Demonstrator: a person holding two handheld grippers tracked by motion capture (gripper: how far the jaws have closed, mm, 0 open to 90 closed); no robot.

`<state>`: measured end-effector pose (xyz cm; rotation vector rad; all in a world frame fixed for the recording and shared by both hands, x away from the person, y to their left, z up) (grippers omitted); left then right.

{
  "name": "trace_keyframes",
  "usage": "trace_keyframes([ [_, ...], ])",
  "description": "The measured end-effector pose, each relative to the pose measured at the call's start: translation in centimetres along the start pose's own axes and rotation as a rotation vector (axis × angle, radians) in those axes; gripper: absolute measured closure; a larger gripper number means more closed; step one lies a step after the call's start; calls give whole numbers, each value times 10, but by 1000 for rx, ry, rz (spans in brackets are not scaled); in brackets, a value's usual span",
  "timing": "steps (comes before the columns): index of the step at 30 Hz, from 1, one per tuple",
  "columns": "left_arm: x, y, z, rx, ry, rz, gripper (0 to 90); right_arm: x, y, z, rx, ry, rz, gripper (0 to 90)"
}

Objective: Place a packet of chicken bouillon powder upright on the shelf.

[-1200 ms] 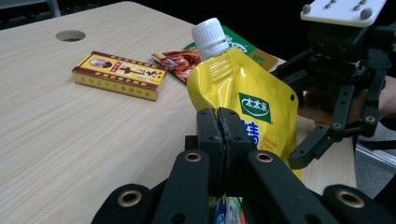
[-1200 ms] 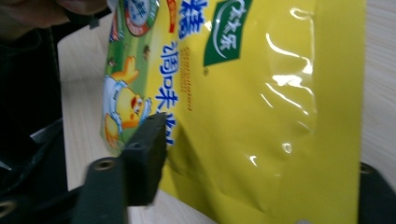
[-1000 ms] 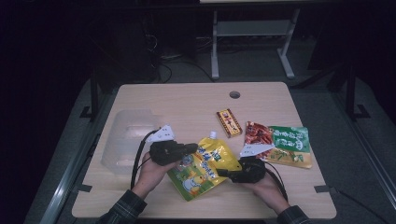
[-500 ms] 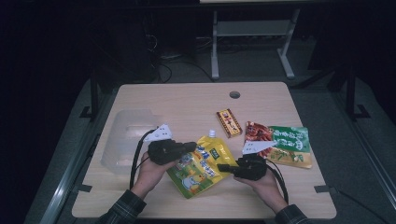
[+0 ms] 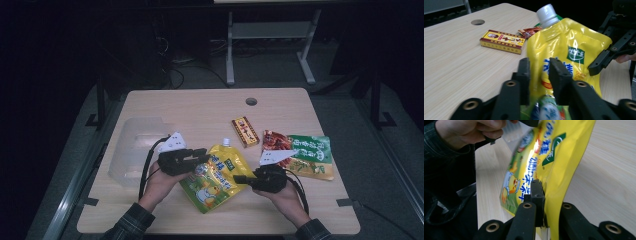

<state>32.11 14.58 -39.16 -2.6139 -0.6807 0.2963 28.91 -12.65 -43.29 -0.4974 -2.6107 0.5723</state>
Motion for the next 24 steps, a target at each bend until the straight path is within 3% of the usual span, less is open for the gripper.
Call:
trace_keyframes([
  [4,0,-4,-1,11,10,-8,505,-2,-4,-2,-8,8,16,889],
  [8,-3,-6,3,42,-5,6,374,-3,-10,-5,-20,8,14,889],
  [12,-8,-11,12,63,-20,22,326,-4,-15,-11,-35,3,12,889],
  [24,-31,-22,40,114,12,48,233,-2,-22,-37,-105,-9,-9,893],
])
Point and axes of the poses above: each handheld gripper's, and its own axes: y roughly forward along the jaws, z roughly out of its underside, x roughly to its left, the point moved 2 cm from there along y, roughly forward along the jaws, and after that the axes turned 1 degree about y, right-handed, at the moved point
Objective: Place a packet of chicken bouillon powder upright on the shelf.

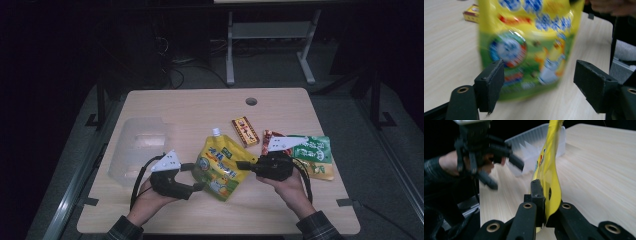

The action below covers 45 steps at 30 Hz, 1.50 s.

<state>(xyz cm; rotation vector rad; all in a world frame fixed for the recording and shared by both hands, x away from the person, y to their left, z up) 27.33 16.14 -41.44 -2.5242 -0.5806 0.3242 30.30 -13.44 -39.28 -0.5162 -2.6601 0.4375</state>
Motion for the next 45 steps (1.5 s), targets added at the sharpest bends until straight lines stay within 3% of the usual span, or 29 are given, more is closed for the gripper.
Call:
trace_keyframes([
  [8,-15,0,14,18,8,2,185,-3,13,-16,-23,1,-18,894],
  [14,-24,12,25,38,12,15,184,-4,22,-27,-33,-2,-24,895],
  [24,-32,22,27,55,48,17,180,-3,39,-54,-48,-13,-64,898],
  [45,-47,26,39,89,45,42,185,11,85,-113,-28,-77,-145,900],
])
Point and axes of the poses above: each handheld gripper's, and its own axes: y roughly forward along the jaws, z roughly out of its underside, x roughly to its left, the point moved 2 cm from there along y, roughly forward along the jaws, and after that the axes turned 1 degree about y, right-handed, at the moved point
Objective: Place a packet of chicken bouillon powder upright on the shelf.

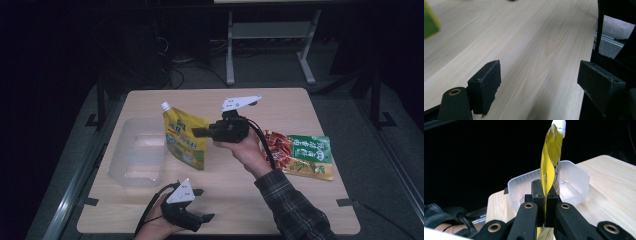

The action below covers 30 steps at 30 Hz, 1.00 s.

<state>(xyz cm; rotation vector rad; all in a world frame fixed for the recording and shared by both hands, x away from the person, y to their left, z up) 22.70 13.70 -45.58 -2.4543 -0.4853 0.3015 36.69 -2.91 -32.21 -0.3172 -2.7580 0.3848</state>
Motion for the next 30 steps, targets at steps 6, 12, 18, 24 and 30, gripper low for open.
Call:
trace_keyframes([
  [6,1,1,1,-2,-5,1,185,4,17,-15,11,-15,-17,900],
  [12,4,2,3,13,9,-5,185,7,36,-27,16,-25,-47,900],
  [18,4,2,4,8,10,-3,185,12,56,-38,31,-43,-71,900],
  [24,5,2,4,2,7,1,186,17,77,-45,41,-52,-93,900],
  [30,4,2,4,12,18,3,186,19,99,-47,57,-53,-111,900],
])
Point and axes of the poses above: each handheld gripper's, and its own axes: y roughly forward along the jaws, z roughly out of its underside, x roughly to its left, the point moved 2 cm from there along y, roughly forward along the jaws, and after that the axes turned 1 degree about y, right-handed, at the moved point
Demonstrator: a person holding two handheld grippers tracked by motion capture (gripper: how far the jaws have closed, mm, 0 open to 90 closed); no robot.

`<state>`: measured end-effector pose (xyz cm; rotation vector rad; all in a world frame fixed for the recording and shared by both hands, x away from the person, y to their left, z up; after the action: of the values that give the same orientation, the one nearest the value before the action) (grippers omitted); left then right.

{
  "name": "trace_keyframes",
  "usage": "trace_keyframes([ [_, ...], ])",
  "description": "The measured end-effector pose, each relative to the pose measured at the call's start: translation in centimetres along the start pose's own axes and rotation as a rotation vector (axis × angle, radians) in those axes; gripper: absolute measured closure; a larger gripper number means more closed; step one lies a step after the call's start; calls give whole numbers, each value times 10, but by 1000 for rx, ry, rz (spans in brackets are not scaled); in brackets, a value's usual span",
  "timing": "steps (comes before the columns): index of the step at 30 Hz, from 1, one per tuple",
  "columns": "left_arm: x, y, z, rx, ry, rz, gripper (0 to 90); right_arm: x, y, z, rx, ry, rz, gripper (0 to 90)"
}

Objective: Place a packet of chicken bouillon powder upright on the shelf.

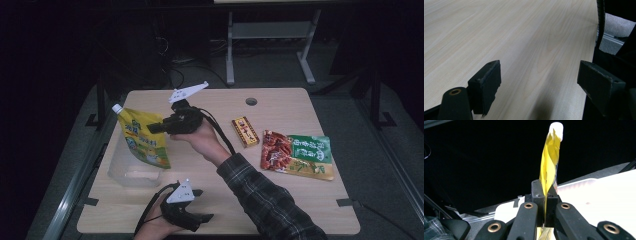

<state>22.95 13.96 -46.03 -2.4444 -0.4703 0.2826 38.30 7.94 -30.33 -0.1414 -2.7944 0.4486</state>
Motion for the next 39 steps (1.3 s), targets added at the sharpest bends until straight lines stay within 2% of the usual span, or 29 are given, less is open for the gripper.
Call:
trace_keyframes([
  [8,-2,-2,3,1,-22,-8,188,1,25,-5,17,0,-21,900],
  [14,-2,-5,5,3,-18,-22,188,0,39,-3,30,-4,-37,900],
  [25,-4,-5,6,-2,-42,-23,188,0,53,4,39,0,-57,900],
  [33,-4,-4,6,1,-40,-20,188,-1,60,13,40,19,-78,900],
  [39,-4,-4,6,0,-42,-19,188,-1,63,17,53,5,-86,900],
])
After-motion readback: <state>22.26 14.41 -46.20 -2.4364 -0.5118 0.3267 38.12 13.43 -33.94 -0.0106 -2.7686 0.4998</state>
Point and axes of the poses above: each handheld gripper's, and its own axes: y roughly forward along the jaws, z roughly out of its underside, x roughly to its left, the point moved 2 cm from there along y, roughly forward along the jaws, and after that the axes turned 1 degree about y, right-handed, at the moved point
